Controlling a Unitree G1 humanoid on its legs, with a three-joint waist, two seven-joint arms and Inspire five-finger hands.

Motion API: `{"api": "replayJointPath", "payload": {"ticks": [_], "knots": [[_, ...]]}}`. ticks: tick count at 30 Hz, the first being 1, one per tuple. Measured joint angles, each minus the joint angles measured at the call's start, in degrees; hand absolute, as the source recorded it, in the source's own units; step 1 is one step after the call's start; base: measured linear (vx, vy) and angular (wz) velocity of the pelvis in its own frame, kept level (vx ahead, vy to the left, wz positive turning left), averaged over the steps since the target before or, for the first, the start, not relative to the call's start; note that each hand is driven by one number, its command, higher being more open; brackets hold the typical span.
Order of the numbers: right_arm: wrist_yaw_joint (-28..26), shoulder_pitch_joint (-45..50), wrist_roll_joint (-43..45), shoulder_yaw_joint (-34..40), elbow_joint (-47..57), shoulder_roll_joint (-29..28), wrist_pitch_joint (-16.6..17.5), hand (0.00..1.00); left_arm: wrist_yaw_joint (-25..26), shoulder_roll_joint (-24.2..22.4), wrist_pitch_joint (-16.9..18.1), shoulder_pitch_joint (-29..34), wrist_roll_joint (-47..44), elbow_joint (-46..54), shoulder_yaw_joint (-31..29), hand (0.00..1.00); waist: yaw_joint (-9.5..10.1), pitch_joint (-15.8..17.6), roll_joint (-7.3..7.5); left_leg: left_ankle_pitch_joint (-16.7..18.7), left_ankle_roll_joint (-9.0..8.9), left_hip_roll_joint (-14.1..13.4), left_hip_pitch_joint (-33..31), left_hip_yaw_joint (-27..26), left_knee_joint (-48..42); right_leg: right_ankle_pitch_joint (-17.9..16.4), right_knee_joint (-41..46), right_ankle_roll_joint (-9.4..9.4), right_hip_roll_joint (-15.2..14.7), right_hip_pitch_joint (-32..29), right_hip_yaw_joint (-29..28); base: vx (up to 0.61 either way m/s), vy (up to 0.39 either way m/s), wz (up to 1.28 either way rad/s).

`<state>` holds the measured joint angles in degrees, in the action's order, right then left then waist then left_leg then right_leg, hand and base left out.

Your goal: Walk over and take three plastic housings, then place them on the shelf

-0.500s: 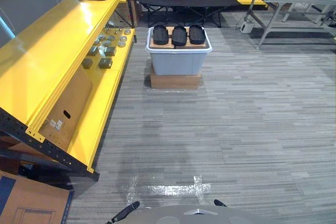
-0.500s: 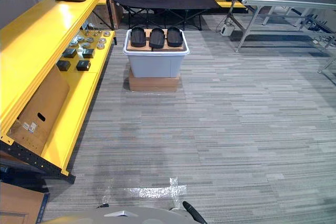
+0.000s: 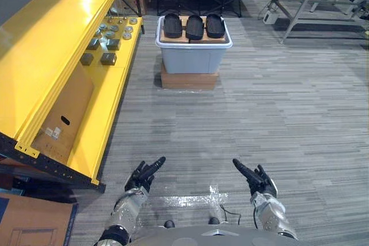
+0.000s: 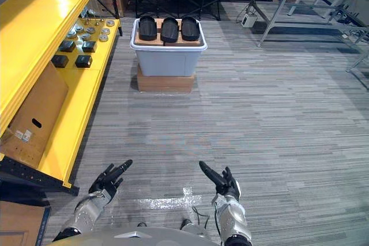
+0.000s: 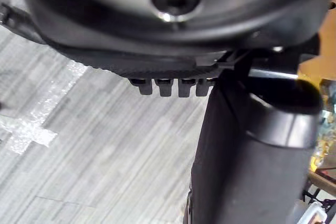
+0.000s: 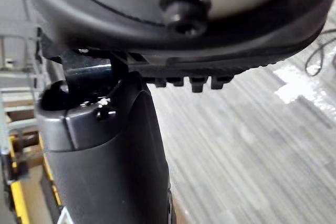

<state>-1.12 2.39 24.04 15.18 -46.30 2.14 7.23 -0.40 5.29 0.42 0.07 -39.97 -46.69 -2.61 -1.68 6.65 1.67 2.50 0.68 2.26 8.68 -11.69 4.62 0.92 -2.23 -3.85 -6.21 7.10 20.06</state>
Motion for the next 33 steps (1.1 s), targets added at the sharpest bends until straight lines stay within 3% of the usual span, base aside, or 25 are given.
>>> {"api": "replayJointPath", "payload": {"ticks": [6, 19, 26, 33], "knots": [[3.43, 1.56, -0.04, -0.04, 0.05, -1.18, 4.38, 1.0, 1.66, -0.06, 3.31, 2.12, 0.16, 3.17, 0.14, 1.0, -0.07, -0.01, 0.05, 0.65, -1.02, -0.1, -0.01, -0.35, -0.47, 0.01, 0.13, -0.03, -0.04, 0.02, -0.06, -0.01, -0.002, 0.0], [3.84, 4.85, 1.78, -2.43, 5.21, -2.16, 7.21, 1.0, 1.62, -0.26, 6.28, 3.61, 0.16, 7.8, 3.52, 1.0, -0.05, -0.15, 0.25, 0.58, -0.9, -0.41, -0.29, -0.59, -1.29, -0.09, 1.13, 0.11, -0.05, -0.12, 0.15, -0.07, -0.017, 0.0], [4.01, 5.95, 1.55, -5.07, 11.04, -2.63, 8.03, 1.0, 1.18, -0.42, 7.21, 5.04, 0.11, 15.37, 5.1, 1.0, -0.03, -0.21, 0.3, -0.89, 0.41, -0.03, -0.74, 0.28, 0.24, -0.07, 1.08, 0.15, -0.26, -0.85, 1.25, -0.03, 0.0, 0.07], [4.48, 5.63, 0.98, -7.29, 13.83, -2.92, 8.45, 1.0, 1.18, -0.31, 8.38, 5.36, 0.09, 21.64, 6.57, 1.0, 0.07, -0.28, 0.42, -0.99, 0.32, 0.15, -0.97, 0.74, 0.13, -0.05, 1.18, 0.12, -0.48, -1.12, 1.47, 0.01, 0.006, 0.04]]}}
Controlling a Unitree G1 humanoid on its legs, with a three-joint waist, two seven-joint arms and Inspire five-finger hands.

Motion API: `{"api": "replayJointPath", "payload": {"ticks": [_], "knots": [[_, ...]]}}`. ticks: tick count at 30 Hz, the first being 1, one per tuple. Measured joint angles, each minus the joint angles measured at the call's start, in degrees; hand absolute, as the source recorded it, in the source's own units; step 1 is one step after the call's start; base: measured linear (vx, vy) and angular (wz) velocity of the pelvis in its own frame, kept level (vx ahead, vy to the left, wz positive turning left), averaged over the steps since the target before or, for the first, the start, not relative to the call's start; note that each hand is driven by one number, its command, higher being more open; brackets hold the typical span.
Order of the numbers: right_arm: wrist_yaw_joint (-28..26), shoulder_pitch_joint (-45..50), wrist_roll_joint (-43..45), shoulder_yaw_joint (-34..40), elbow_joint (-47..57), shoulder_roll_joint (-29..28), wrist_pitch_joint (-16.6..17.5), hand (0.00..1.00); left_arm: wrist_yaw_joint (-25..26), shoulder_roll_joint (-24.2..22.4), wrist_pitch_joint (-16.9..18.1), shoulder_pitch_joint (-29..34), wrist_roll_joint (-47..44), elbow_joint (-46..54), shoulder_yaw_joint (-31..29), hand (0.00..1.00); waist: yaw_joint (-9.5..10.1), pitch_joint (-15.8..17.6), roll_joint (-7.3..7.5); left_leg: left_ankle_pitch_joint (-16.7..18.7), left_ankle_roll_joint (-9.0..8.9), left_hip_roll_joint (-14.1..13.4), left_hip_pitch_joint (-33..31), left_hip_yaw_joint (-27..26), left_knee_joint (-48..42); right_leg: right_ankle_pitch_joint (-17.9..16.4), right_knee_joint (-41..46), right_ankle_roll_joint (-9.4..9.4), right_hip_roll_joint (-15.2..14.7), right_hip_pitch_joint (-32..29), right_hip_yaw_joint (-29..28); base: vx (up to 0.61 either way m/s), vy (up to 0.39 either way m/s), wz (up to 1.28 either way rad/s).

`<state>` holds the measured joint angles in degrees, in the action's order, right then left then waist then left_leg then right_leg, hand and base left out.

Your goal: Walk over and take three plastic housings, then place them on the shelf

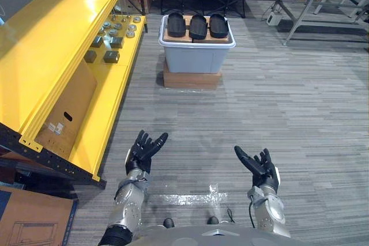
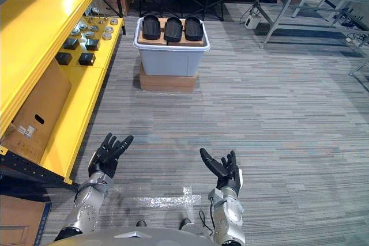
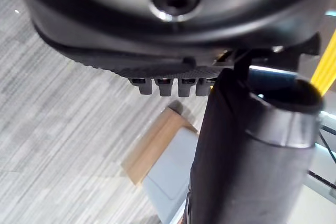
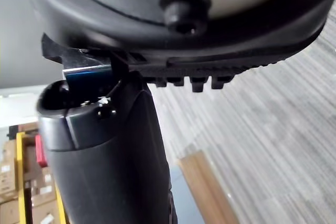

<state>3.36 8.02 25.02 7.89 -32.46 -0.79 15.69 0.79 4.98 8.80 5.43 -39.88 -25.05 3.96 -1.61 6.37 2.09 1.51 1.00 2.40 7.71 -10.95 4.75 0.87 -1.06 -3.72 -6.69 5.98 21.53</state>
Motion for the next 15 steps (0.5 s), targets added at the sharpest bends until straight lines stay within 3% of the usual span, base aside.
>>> {"api": "replayJointPath", "payload": {"ticks": [4, 7, 10, 11, 12, 15], "knots": [[0.98, 0.09, -0.03, -0.89, 2.89, -0.08, 0.03, 1.0, -0.3, -0.06, 0.05, 1.62, 0.02, 5.68, 0.78, 1.0, 0.18, 0.05, 0.02, 1.39, -1.26, -0.36, -0.75, -1.17, -1.71, -0.37, 2.97, 0.11, -0.29, -1.73, -1.4, -0.03, 0.009, -0.15], [0.95, 0.36, -0.04, -1.13, 3.75, 0.01, 0.72, 1.0, -1.69, -0.69, -0.07, 1.65, 0.06, 8.01, 0.85, 1.0, 0.49, 0.32, 0.28, 4.35, 0.34, -1.26, -2.94, -2.11, -5.39, -1.65, 9.99, 0.85, -0.79, -5.91, -2.21, -0.05, 0.031, -0.24], [-0.23, 1.34, -0.04, -1.8, 3.79, 0.4, 1.54, 1.0, -2.05, -0.5, -0.26, 1.62, 2.81, 9.73, 2.64, 1.0, 0.06, 1.86, 0.32, 6.53, 1.33, -2.52, -2.65, -2.81, -9.26, -2.36, 24.69, 1.4, -2.44, -11.79, -3.36, -0.02, 0.058, -0.2], [-1.14, 2.29, -0.03, -1.81, 3.88, 0.43, 1.55, 1.0, -2.29, -0.25, -0.38, 1.49, 3.1, 9.99, 3.7, 1.0, -0.22, 2.8, 0.43, 7.52, 2.0, -2.78, -1.96, -2.41, -11.13, -4.95, 29.1, 1.25, -2.49, -13.94, -3.9, 0.05, 0.053, 0.04], [-2.48, 4.15, -0.02, -1.8, 4.33, 0.44, 1.55, 1.0, -2.39, 0.14, -0.7, 1.47, 4.22, 9.98, 4.7, 1.0, -0.29, 2.83, 0.48, 8.97, 1.93, -3.02, -2.0, -2.03, -12.9, -6.58, 28.0, 1.38, -2.27, -14.86, -5.28, 0.08, 0.04, 0.09], [-5.04, 7.65, -0.19, -1.66, 7.05, 0.58, 1.52, 1.0, -2.76, 0.89, -1.66, 1.28, 4.53, 9.89, 6.51, 1.0, -1.72, 3.02, 0.66, 11.19, 1.86, -3.1, -0.37, -0.1, -14.15, -5.75, 21.41, 0.26, -2.0, -16.79, -6.81, 0.15, -0.023, 0.29]]}}
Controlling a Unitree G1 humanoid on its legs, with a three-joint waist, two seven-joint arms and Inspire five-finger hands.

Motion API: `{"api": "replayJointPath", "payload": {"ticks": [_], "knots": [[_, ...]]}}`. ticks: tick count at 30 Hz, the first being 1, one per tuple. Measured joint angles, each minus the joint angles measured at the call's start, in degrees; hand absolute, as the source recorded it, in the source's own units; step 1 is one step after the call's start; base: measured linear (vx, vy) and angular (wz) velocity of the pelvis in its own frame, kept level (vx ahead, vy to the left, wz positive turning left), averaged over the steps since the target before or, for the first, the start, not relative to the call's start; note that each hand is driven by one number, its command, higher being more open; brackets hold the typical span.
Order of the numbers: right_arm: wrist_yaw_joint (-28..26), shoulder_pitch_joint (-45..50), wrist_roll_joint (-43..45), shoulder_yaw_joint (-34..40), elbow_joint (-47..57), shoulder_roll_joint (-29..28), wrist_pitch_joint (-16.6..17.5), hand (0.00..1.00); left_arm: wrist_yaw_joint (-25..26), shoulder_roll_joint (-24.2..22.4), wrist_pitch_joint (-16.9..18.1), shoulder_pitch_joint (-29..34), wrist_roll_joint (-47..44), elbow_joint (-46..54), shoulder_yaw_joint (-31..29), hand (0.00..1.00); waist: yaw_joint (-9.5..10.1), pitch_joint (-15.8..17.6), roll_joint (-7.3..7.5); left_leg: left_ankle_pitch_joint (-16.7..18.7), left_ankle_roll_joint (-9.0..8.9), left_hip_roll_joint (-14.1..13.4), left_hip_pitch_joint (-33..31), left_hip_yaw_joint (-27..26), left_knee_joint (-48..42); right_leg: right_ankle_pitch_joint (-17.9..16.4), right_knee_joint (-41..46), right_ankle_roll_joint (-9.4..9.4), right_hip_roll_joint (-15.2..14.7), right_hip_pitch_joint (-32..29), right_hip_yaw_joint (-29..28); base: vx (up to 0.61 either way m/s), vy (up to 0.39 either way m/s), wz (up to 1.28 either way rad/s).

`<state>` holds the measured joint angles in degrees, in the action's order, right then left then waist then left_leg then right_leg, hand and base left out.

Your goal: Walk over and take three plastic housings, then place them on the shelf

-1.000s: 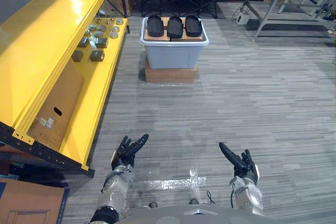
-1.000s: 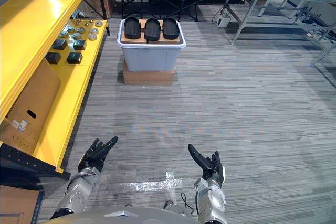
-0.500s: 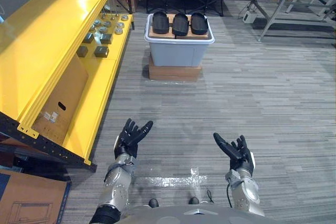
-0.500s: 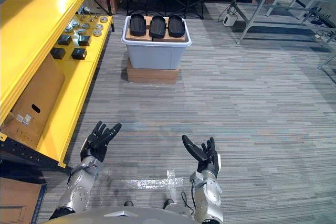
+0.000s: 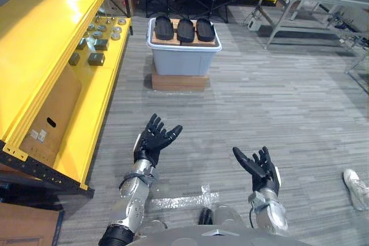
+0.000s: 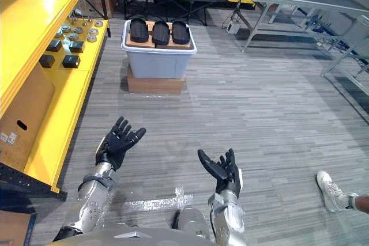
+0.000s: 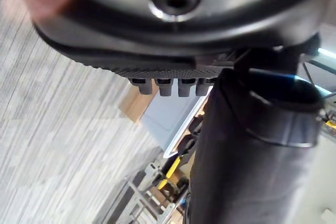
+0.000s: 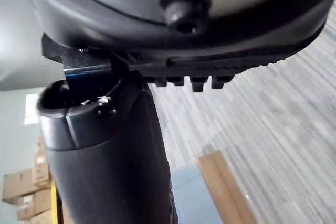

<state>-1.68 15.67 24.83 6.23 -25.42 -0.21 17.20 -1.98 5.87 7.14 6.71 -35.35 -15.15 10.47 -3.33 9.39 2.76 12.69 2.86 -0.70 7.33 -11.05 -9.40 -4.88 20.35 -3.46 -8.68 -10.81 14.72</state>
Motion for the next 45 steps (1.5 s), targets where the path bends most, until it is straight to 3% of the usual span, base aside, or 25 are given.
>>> {"api": "replayJointPath", "payload": {"ticks": [3, 5, 6, 7, 9, 10, 12, 13, 15, 18, 19, 21, 23, 24, 27, 28, 30, 32, 34, 37, 38, 40, 42, 43, 45], "knots": [[-2.56, 1.26, -0.37, -0.09, 0.47, 0.39, -0.17, 1.0, -0.39, 0.77, -0.04, -0.04, -0.05, -0.38, 0.49, 1.0, -0.41, 0.53, -0.19, 2.96, -2.09, -1.37, 2.15, 1.7, -2.86, 2.71, -9.03, -3.75, 0.82, -0.37, -3.73, 0.27, -0.129, 0.36], [-3.8, 1.92, -0.34, -0.08, 0.48, 0.47, -0.3, 1.0, -1.15, 1.59, -0.06, -0.03, -0.04, -0.81, 0.77, 1.0, -0.34, 0.43, 0.59, 6.6, -4.05, -2.07, 3.37, 3.18, -5.29, 2.87, -10.35, -3.34, 0.7, 0.04, -5.43, 0.34, -0.267, 0.42], [-4.24, 2.05, -0.33, -0.09, 0.48, 0.74, -0.37, 1.0, -1.14, 1.83, -0.06, -0.04, -0.04, -1.33, 0.75, 1.0, -0.01, -0.18, 0.65, 8.79, -4.71, -2.69, 3.39, 3.83, -6.86, 4.1, -9.88, -1.91, 0.96, -0.09, -6.1, 0.39, -0.33, 0.38], [-4.38, 1.79, -0.3, -0.12, 0.48, 1.58, -0.77, 1.0, -1.09, 1.56, -0.05, -0.07, -0.23, -2.45, 0.77, 1.0, -0.02, -0.73, -0.59, 10.45, -5.53, -4.27, 3.41, 4.49, -7.92, 6.53, -7.43, -0.29, 1.96, -0.76, -5.45, 0.42, -0.344, 0.33], [-4.48, 2.01, -0.23, -0.36, 0.4, 3.72, -1.31, 1.0, -1.01, 0.73, -0.47, 0.59, -0.99, -5.47, 1.18, 1.0, 0.06, -3.29, -3.97, 10.74, -7.12, -8.11, 4.39, 4.77, -8.68, 5.84, -4.22, 1.25, 5.12, -1.45, -3.48, 0.5, -0.31, 0.29], [-4.4, 0.66, -0.22, -0.41, -0.64, 4.9, -1.53, 1.0, -0.46, 0.26, -1.49, 0.33, -2.66, -7.64, 0.94, 1.0, -0.1, -2.45, -5.93, 7.64, -5.59, -12.17, -2.45, 2.95, -24.65, 3.8, -3.82, 4.64, 7.21, 0.44, -2.33, 0.55, -0.3, 0.17], [-4.72, -0.19, -0.4, -0.48, -0.61, 5.17, -1.66, 1.0, 0.14, -0.21, -2.56, 0.6, -3.36, -8.31, 0.62, 1.0, 0.13, -1.13, -6.27, 2.1, -4.57, -15.14, -8.12, 2.32, -37.43, 3.68, -6.5, 5.84, 8.65, 4.45, -1.97, 0.6, -0.315, 0.08], [-4.94, -0.28, -1.17, -0.34, -0.66, 4.94, -1.7, 1.0, 0.35, -0.88, -2.88, 0.7, -3.39, -9.13, -0.02, 1.0, 0.5, -0.27, -5.81, 3.25, -5.21, -15.69, -10.99, 2.07, -43.04, 2.99, -8.15, 7.02, 8.97, 8.5, -1.86, 0.54, -0.256, -0.06], [-6.06, -0.69, -2.03, -0.04, -0.59, 5.24, -1.62, 1.0, 0.21, -0.92, -3.18, 0.74, -3.44, -8.87, -0.25, 1.0, 1.74, 0.86, -3.91, 4.5, -5.9, -12.54, -14.68, 2.32, -39.75, 1.99, -11.58, 8.49, 8.78, 14.43, -2.83, 0.46, -0.199, -0.23], [-6.69, -1.44, -2.12, -0.05, 1.09, 6.06, -1.62, 1.0, -0.01, -0.96, -3.17, 1.2, -3.56, -6.59, -0.31, 1.0, 2.18, 1.54, -3.66, 2.68, -5.97, -6.71, -21.19, 4.04, -23.81, 0.66, -15.03, 8.96, 8.59, 18.26, -4.06, 0.45, -0.101, -0.23], [-6.71, -1.42, -2.41, -0.09, 1.9, 6.29, -1.6, 1.0, -0.08, -1.03, -3.18, 1.85, -3.56, -5.64, -0.3, 1.0, 2.42, 2.19, -3.9, -0.35, -6.29, -4.76, -23.06, 5.45, -17.95, -0.27, -15.24, 8.73, 8.59, 19.48, -4.38, 0.35, 0.032, -0.24], [-6.81, -0.4, -4.39, -1.34, 1.98, 8.36, -1.61, 1.0, -0.27, -1.66, -3.33, 4.69, -3.55, -3.22, -0.33, 1.0, 3.67, 3.17, -5.19, -9.43, -10.13, -2.81, -23.49, 9.51, -3.38, -3.58, -15.18, 7.2, 10.21, 23.82, -6.65, 0.4, 0.09, -0.44], [-6.77, 0.75, -4.29, -2.59, 1.79, 9.88, -1.64, 1.0, -1.17, -1.74, -3.79, 6.65, -3.52, -3.23, -0.33, 1.0, 4.55, 3.21, -7.21, -12.52, -9.09, -4.32, -22.39, 9.44, -1.06, -7.49, -13.24, 6.14, 12.14, 27.1, -8.44, 0.32, 0.158, -0.52], [-6.62, 0.46, -4.07, -3.36, 1.44, 9.73, -1.81, 1.0, -1.56, -1.38, -3.86, 7.16, -3.5, -3.27, -0.45, 1.0, 4.77, 2.98, -7.28, -17.78, -6.57, -4.35, -21.84, 9.33, -3.6, -10.88, -10.39, 6.34, 12.12, 27.92, -9.89, 0.37, 0.207, -0.44], [-6.7, -0.91, -3.79, -5.72, 1.15, 8.44, -1.81, 1.0, -3.31, 0.29, -3.9, 5.88, -2.57, -2.9, -2.45, 1.0, 4.65, 2.04, -0.52, -16.57, -2.94, 0.54, -22.52, 5.87, -7.86, -17.85, -6.13, 7.72, 5.89, 27.32, -10.4, 0.38, 0.144, -0.14], [-6.32, -1.55, -3.67, -6.6, 0.66, 8.27, -1.75, 1.0, -3.83, 0.47, -3.82, 5.73, -2.3, -2.87, -2.2, 1.0, 4.97, 0.82, 1.22, -14.37, -1.08, 2.14, -22.58, 4.94, -8.05, -17.74, -1.29, 6.58, 4.21, 25.56, -10.59, 0.48, 0.066, -0.09], [-5.96, -4.1, -3.08, -7.96, -1.58, 7.69, -1.74, 1.0, -4.62, 0.58, -4.08, 4.65, -2.21, -3.0, -1.71, 1.0, 4.01, 0.89, 1.23, -12.75, 1.04, 3.31, -20.29, 5.14, -7.52, -13.06, 14.49, -0.23, 2.14, 18.66, -10.34, 0.54, 0.103, 0.07], [-4.75, -5.06, -3.82, -10.24, -3.53, 5.69, -1.73, 1.0, -5.05, 0.53, -4.05, 4.28, -2.05, -1.86, -0.68, 1.0, 3.95, 1.09, 0.77, -10.89, 1.38, 3.45, -14.12, 5.37, -5.88, -13.66, 24.51, 1.38, 1.05, 13.73, -9.88, 0.56, 0.127, 0.08], [-4.21, -5.25, -4.04, -11.76, -3.51, 4.75, -1.67, 1.0, -5.05, 0.54, -4.07, 4.08, -2.08, -0.2, -0.5, 1.0, 3.77, 0.98, 0.17, -10.16, 1.23, 3.37, -11.38, 5.51, -4.07, -15.01, 22.17, 2.59, 0.72, 10.62, -8.47, 0.33, 0.045, 0.07], [-4.35, -6.71, -4.12, -12.44, -3.22, 4.39, -1.54, 1.0, -5.41, 0.23, -3.99, 0.4, -2.09, 0.6, 0.59, 1.0, 3.56, 1.78, -2.24, -9.42, 0.29, 1.56, -9.44, 7.46, -1.53, -14.11, 7.24, 0.11, 0.9, 4.5, -7.29, 0.31, -0.019, 0.19], [-4.45, -7.12, -4.12, -12.46, -3.22, 4.35, -1.55, 1.0, -5.41, 0.3, -3.63, 0.0, -2.09, 0.41, 0.59, 1.0, 3.47, 2.1, -2.98, -8.25, -0.74, 0.11, -8.65, 7.9, -1.61, -11.46, 1.13, -2.45, 0.99, 2.99, -8.35, 0.25, -0.119, 0.12], [-4.75, -6.58, -4.11, -12.45, -3.19, 4.25, -1.55, 1.0, -5.4, 1.15, -3.09, 0.02, -2.11, -0.34, 0.8, 1.0, 3.01, 2.06, -2.35, -5.89, -2.28, -0.93, -8.3, 9.14, -3.6, -4.69, -6.85, -3.08, 0.63, 2.59, -10.9, 0.21, -0.146, 0.23], [-4.65, -5.48, -4.1, -12.46, -3.2, 4.12, -1.56, 1.0, -4.63, 2.64, -3.08, 0.04, -2.32, -1.26, 1.77, 1.0, 3.12, 1.0, 0.86, -1.67, -4.29, -0.43, -9.25, 11.0, -8.06, 1.66, -9.28, -3.52, -0.92, 2.97, -12.3, 0.22, -0.346, 0.45], [-4.19, -5.34, -4.09, -12.15, -3.27, 4.51, -1.59, 1.0, -4.12, 2.29, -3.08, -0.17, -2.49, -3.04, 2.4, 1.0, 2.81, 0.62, 0.71, 0.54, -5.56, -1.32, -9.85, 12.57, -10.48, 5.12, -7.44, -2.68, -0.34, 2.96, -11.26, 0.3, -0.481, 0.5], [-3.37, -5.54, -4.03, -11.17, -3.07, 5.15, -1.6, 1.0, -3.36, 1.12, -3.09, -0.11, -2.91, -5.37, 3.46, 1.0, 2.79, 0.01, -1.77, 2.56, -7.19, -4.5, -10.39, 13.78, -11.96, 3.1, -6.51, -0.64, 2.43, 2.98, -9.47, 0.25, -0.343, 0.22]]}}
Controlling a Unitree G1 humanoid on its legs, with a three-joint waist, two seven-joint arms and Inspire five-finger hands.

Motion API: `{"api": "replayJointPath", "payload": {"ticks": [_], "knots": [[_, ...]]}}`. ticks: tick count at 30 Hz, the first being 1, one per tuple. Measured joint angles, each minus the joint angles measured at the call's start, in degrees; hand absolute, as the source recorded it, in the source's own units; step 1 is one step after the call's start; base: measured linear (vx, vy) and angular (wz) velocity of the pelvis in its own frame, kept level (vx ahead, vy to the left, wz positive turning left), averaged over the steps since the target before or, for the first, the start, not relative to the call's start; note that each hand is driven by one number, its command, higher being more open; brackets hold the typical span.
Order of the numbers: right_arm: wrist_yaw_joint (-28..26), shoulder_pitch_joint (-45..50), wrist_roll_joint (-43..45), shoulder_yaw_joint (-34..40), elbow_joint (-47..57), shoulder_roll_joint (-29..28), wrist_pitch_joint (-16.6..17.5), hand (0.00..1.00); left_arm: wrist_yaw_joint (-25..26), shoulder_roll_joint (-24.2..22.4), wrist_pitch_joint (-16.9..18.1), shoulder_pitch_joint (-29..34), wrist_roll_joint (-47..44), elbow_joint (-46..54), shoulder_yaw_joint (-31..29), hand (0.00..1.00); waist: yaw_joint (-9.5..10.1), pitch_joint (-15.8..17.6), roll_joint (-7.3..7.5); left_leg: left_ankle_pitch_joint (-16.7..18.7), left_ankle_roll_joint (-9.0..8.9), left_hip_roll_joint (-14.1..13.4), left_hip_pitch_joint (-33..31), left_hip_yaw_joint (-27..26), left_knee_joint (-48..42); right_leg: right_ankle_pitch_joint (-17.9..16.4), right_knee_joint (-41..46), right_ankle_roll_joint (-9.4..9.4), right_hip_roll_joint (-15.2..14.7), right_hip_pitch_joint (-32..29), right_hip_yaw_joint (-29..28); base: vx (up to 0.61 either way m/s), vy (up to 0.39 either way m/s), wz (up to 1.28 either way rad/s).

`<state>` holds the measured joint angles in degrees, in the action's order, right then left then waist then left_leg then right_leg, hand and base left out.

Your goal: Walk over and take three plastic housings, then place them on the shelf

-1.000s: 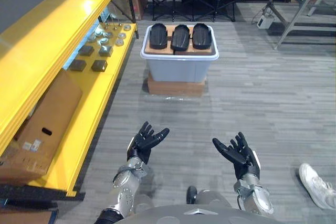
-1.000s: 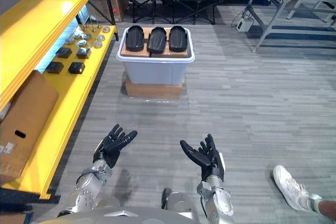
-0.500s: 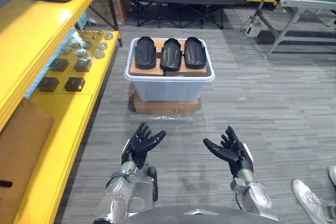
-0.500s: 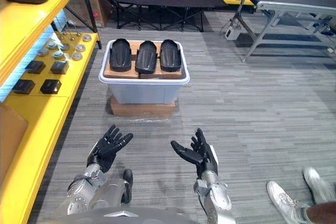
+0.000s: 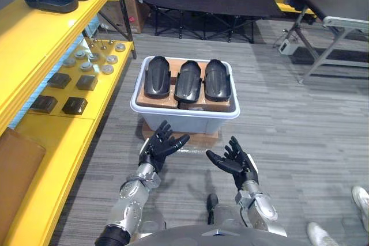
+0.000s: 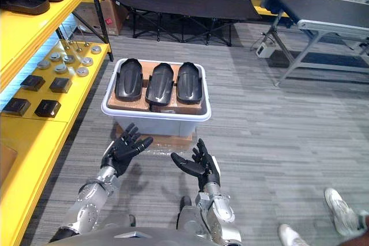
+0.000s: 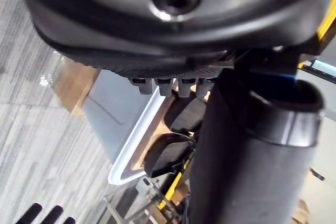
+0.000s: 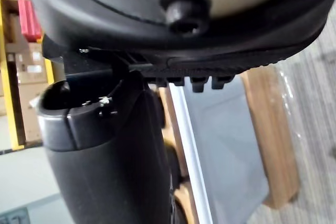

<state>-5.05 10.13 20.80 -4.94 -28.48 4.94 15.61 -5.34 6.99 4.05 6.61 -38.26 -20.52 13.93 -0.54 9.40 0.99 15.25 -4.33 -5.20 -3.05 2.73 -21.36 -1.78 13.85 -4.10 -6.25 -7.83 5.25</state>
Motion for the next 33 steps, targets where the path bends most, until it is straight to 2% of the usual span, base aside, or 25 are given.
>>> {"api": "replayJointPath", "payload": {"ticks": [1, 2, 4, 6, 8, 9, 12, 15, 18, 21, 23, 25, 28, 31, 33], "knots": [[0.91, -0.14, 0.11, 0.4, 0.44, 0.46, -0.08, 1.0, 0.52, -0.59, -0.01, 0.33, -0.44, -0.94, 1.18, 1.0, 0.41, -0.16, -1.45, 0.16, -1.1, -2.06, -0.04, 0.52, -0.46, -1.21, -0.08, 0.86, 1.93, 0.24, 0.74, 0.29, -0.294, 0.2], [1.88, 0.21, 0.13, 0.93, 1.15, 0.62, -0.23, 1.0, 0.68, -1.57, -0.07, 0.46, -0.41, -1.82, 1.58, 1.0, 0.09, 0.72, -1.99, -0.71, -1.36, -3.58, -1.51, 0.61, -5.61, -2.1, -1.04, 1.98, 3.33, 2.44, 1.92, 0.24, -0.242, 0.25], [2.13, 1.09, 0.07, 2.08, 1.46, 0.54, -0.47, 1.0, 1.28, -2.12, -0.11, 0.88, -0.38, -1.86, 1.6, 1.0, 0.13, 1.5, -1.33, -0.87, -1.79, -4.55, -3.61, -1.47, -11.23, -1.27, -3.55, 2.76, 3.51, 6.2, 2.81, 0.22, -0.186, 0.23], [1.89, 2.5, 0.09, 4.96, 3.01, -0.06, -0.38, 1.0, 1.43, -2.28, 0.31, 0.65, -0.33, -1.79, 1.59, 1.0, -0.13, 1.5, -1.34, -1.0, -1.3, -5.27, -3.54, -4.81, -5.34, -1.28, -5.31, 2.95, 2.97, 8.73, 4.29, 0.2, -0.115, 0.2], [1.83, 3.63, 0.21, 8.78, 5.04, 0.0, 0.09, 1.0, 1.61, -2.3, 2.07, 0.21, 0.19, -1.44, 1.47, 1.0, -1.56, 1.83, -2.59, -7.67, -0.63, -5.42, -3.35, -6.5, 4.89, -1.65, -5.93, 2.34, 2.44, 9.67, 5.1, 0.19, 0.063, 0.16], [2.02, 4.26, 0.19, 10.2, 5.79, 0.38, 0.34, 1.0, 1.91, -2.4, 2.54, -0.07, 0.71, -1.32, 1.39, 1.0, -1.79, 1.76, -3.32, -10.82, -1.7, -5.07, -2.94, -6.99, 6.74, -2.16, -5.77, 1.55, 2.02, 9.87, 5.01, 0.19, 0.143, 0.08], [4.07, 6.09, 0.0, 11.09, 7.55, -0.57, 1.07, 1.0, 5.5, -0.93, 3.07, -0.37, 2.06, 1.38, 1.29, 1.0, -2.15, 2.17, -1.45, -13.95, -0.65, -1.69, 0.18, -7.9, 14.05, -2.54, -6.21, 0.26, -0.96, 9.54, 4.75, 0.1, 0.112, 0.08], [7.58, 7.66, -0.04, 11.11, 10.44, -1.94, 1.11, 1.0, 8.79, 0.8, 2.96, -0.06, 7.65, 2.1, 0.84, 1.0, -2.71, 2.08, -1.11, -16.4, -0.04, -0.21, 1.61, -8.44, 19.4, -2.25, -7.13, -0.46, -2.12, 9.0, 5.04, 0.06, 0.058, 0.07], [10.98, 9.23, -0.12, 12.15, 16.2, -2.74, 1.12, 1.0, 10.87, 1.98, 1.97, 0.65, 9.45, 2.64, 0.16, 1.0, -2.89, 2.16, -0.98, -16.55, 0.04, 0.35, 1.77, -8.77, 20.34, -2.02, -7.62, -0.93, -2.56, 8.93, 4.85, 0.03, 0.034, -0.02], [12.42, 8.45, 0.04, 17.02, 20.13, -2.69, 1.49, 1.0, 11.23, 2.07, 1.96, 1.02, 9.46, 3.53, -1.28, 1.0, -2.69, 2.7, -0.01, -16.22, 0.21, 0.53, 1.43, -9.14, 20.2, -1.63, -8.08, -1.41, -2.68, 8.97, 4.37, -0.02, 0.025, -0.04], [14.03, 5.09, -0.04, 20.84, 20.23, -1.79, 1.57, 1.0, 11.28, 2.26, 2.08, 0.84, 9.58, 4.37, -2.59, 1.0, -2.59, 3.73, 1.08, -14.59, 0.04, 0.39, -0.16, -9.08, 17.56, -1.5, -8.09, -1.57, -2.64, 8.79, 4.18, -0.07, 0.022, -0.01], [16.21, 2.28, 0.07, 23.3, 20.19, 0.48, 1.57, 1.0, 11.48, 2.41, 2.46, 0.26, 9.62, 5.44, -3.07, 1.0, -2.53, 5.08, 1.4, -13.11, 0.24, 0.14, -2.96, -8.75, 13.9, -1.08, -8.11, -1.64, -2.53, 7.75, 4.21, -0.09, 0.035, 0.02], [18.63, -5.01, 0.95, 26.65, 18.36, 6.12, 1.55, 1.0, 11.86, 2.52, 2.64, -2.51, 9.6, 6.68, -3.08, 1.0, -1.84, 8.57, 0.9, -11.99, 0.82, -0.22, -8.28, -8.3, 9.36, 0.8, -9.16, -1.83, -2.16, 5.22, 4.33, -0.1, 0.048, 0.02], [19.99, -15.31, 4.54, 26.88, 11.63, 12.63, 0.79, 1.0, 12.38, 2.62, 2.65, -6.43, 9.61, 6.7, -2.99, 1.0, -0.99, 12.32, 0.03, -11.5, 1.62, -0.46, -12.87, -6.94, 5.35, 2.0, -9.15, -1.85, -1.65, 3.08, 5.45, -0.1, 0.043, 0.17], [20.2, -23.61, 5.6, 26.47, 4.6, 17.49, -0.72, 1.0, 12.38, 2.65, 2.65, -8.31, 9.62, 6.29, -2.62, 1.0, 0.24, 15.39, -1.18, -11.14, 1.99, -0.52, -15.17, -5.92, 2.27, 2.57, -9.02, -2.0, -1.47, 2.36, 6.0, -0.06, 0.054, 0.16]]}}
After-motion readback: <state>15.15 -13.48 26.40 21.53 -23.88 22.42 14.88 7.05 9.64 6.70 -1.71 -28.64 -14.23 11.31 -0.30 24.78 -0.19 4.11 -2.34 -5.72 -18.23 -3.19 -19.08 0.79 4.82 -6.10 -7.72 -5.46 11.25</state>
